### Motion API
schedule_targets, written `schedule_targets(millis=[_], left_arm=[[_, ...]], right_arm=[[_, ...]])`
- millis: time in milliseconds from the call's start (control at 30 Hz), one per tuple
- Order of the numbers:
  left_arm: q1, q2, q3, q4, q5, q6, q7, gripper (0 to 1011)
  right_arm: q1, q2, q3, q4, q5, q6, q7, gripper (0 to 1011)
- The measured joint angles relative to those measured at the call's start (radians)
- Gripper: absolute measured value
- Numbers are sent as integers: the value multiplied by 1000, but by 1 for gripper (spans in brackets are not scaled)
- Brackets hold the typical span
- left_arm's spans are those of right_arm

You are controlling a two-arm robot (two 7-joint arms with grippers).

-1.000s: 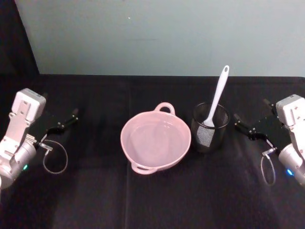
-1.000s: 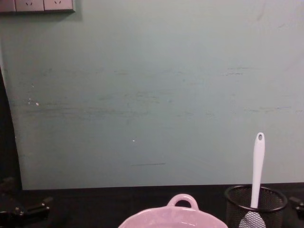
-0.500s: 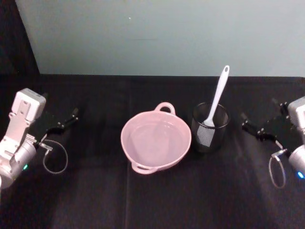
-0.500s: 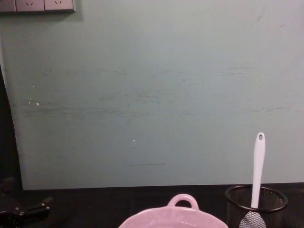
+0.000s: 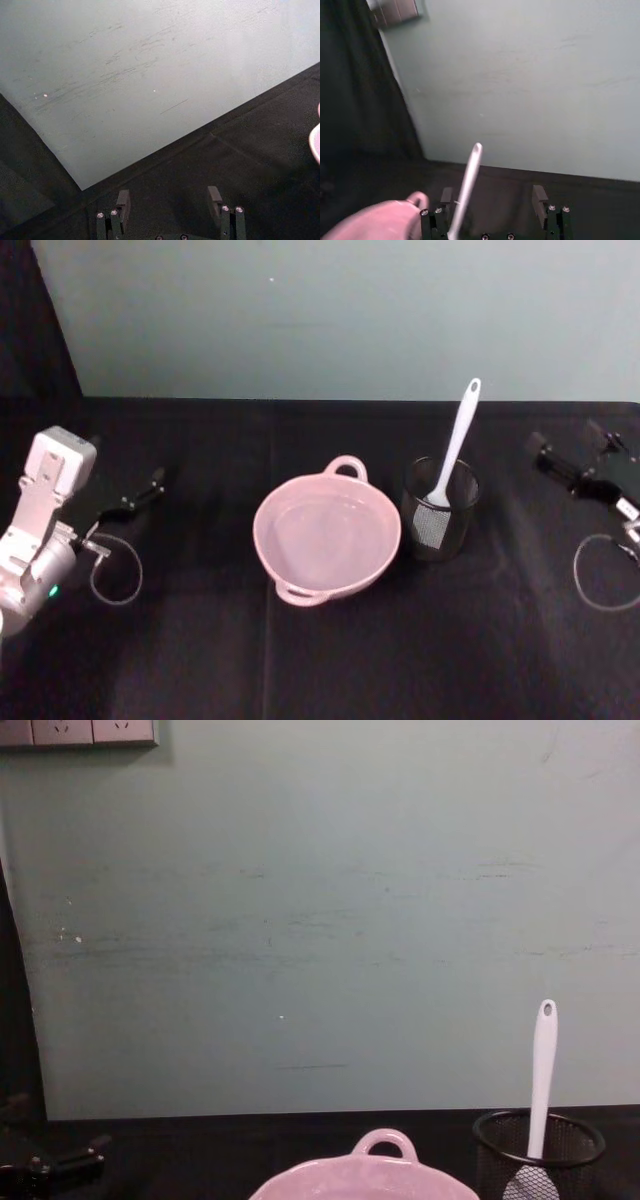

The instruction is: Use the one hand to pick up the spoon and stir the clear water in the bowl.

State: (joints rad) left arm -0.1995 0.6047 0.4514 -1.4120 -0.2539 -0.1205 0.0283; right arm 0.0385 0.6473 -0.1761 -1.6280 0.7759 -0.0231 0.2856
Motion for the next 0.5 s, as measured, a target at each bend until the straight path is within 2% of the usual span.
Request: schedule_targets(millis=[33,67,133,167,200,233,267,300,367,500], left_arm=[[0,0,0,0,0,0,0,1011],[0,0,0,0,0,0,0,1011],[0,0,0,0,0,0,0,1011],[0,0,0,0,0,0,0,1011],[0,0,0,0,0,0,0,1011],[0,0,0,0,0,0,0,1011],[0,0,0,0,0,0,0,1011],[0,0,0,0,0,0,0,1011],[0,0,0,0,0,0,0,1011],[0,0,0,0,0,0,0,1011]], right_arm=[[4,-4,8,0,30,18,19,1002],[15,-10,19,3,85,60,53,1002],[30,-15,25,11,137,106,81,1002],[40,-16,25,18,163,131,94,1002],[67,-18,20,36,214,186,114,1002],[82,-19,15,47,237,215,124,1002],[118,-20,1,72,273,270,138,1003],[118,-20,1,72,273,270,138,1003],[188,-24,-35,121,318,362,154,1002],[271,-30,-82,187,336,441,158,1002]])
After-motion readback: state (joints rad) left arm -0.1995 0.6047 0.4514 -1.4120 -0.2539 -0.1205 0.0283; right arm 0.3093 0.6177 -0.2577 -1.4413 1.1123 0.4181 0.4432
